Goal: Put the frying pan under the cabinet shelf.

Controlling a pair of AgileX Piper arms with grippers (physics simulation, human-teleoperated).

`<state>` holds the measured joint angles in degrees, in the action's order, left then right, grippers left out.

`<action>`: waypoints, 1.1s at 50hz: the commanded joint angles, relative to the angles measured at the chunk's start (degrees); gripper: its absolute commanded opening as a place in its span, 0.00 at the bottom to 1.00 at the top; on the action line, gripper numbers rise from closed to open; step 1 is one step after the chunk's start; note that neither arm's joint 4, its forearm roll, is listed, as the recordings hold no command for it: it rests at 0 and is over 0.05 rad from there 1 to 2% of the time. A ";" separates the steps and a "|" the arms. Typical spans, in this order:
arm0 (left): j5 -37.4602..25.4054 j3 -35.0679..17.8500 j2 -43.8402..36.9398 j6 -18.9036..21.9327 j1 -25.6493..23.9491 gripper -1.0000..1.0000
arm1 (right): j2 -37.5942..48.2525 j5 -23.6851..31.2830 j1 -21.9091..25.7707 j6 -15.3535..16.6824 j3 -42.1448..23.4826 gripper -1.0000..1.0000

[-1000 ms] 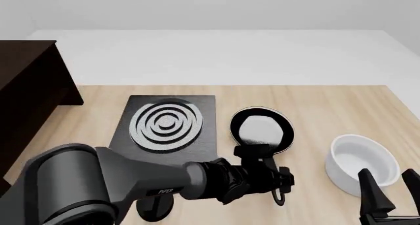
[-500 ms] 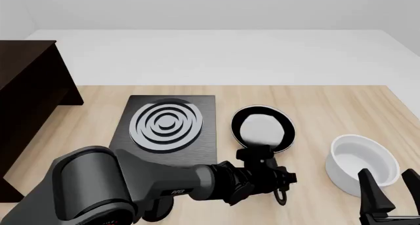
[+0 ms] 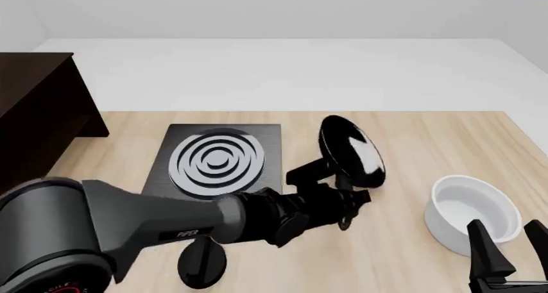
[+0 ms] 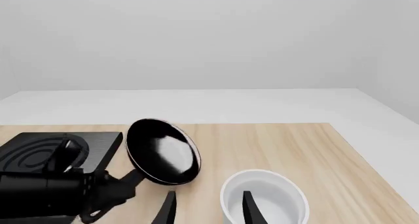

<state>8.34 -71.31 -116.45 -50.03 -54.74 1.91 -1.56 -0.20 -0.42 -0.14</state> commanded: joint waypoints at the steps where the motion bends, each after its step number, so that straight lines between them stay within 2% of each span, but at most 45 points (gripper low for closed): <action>1: 0.96 3.08 7.99 -0.39 1.24 0.00 | -0.01 0.00 -0.01 -0.01 0.00 1.00; 5: 0.59 3.22 10.86 -0.49 1.81 0.00 | -0.01 0.01 0.01 0.00 0.00 1.00; 6: -0.20 2.56 12.02 0.84 2.08 0.00 | 0.01 0.00 0.00 0.01 0.00 1.00; 7: 0.50 3.43 12.88 -0.49 1.82 0.00 | 0.01 -0.01 0.00 0.00 0.00 1.00; 8: -0.39 2.88 13.56 0.80 2.01 0.00 | -0.02 0.01 -0.01 0.00 0.00 1.00; 20: 3.75 7.80 19.41 -2.71 2.95 0.00 | -0.02 0.01 0.01 0.02 0.00 1.00; 21: 5.38 9.14 19.98 -4.29 2.94 0.00 | 0.01 0.00 0.00 -0.01 0.00 1.00; 24: 7.00 10.77 21.29 -5.39 3.46 0.00 | -0.02 0.01 -0.01 0.01 0.00 1.00; 33: 15.31 17.97 27.18 -12.26 4.92 0.00 | -0.02 0.01 0.00 0.00 0.00 1.00; 37: 17.48 20.02 30.09 -12.68 6.36 0.00 | -0.01 0.00 0.00 0.00 0.00 1.00; 43: 23.24 24.65 32.40 -16.16 9.63 0.00 | 0.00 0.00 0.00 0.01 0.00 1.00; 44: 23.08 24.77 33.28 -15.30 10.76 0.00 | -0.01 0.00 0.00 0.01 0.00 1.00; 46: 26.67 27.24 33.39 -18.47 11.43 0.00 | 0.02 -0.01 0.00 -0.01 0.00 1.00; 50: 29.64 30.32 34.88 -20.30 13.58 0.00 | 0.00 0.00 0.00 -0.01 0.00 1.00; 53: 33.51 33.55 35.01 -23.64 15.14 0.00 | -0.02 0.01 0.01 0.01 0.00 1.00; 55: 34.47 34.87 36.30 -24.50 16.69 0.00 | 0.02 -0.01 0.00 -0.01 0.00 1.00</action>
<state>33.60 -43.02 -84.69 -68.57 -43.06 1.91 -1.56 -0.20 -0.42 -0.14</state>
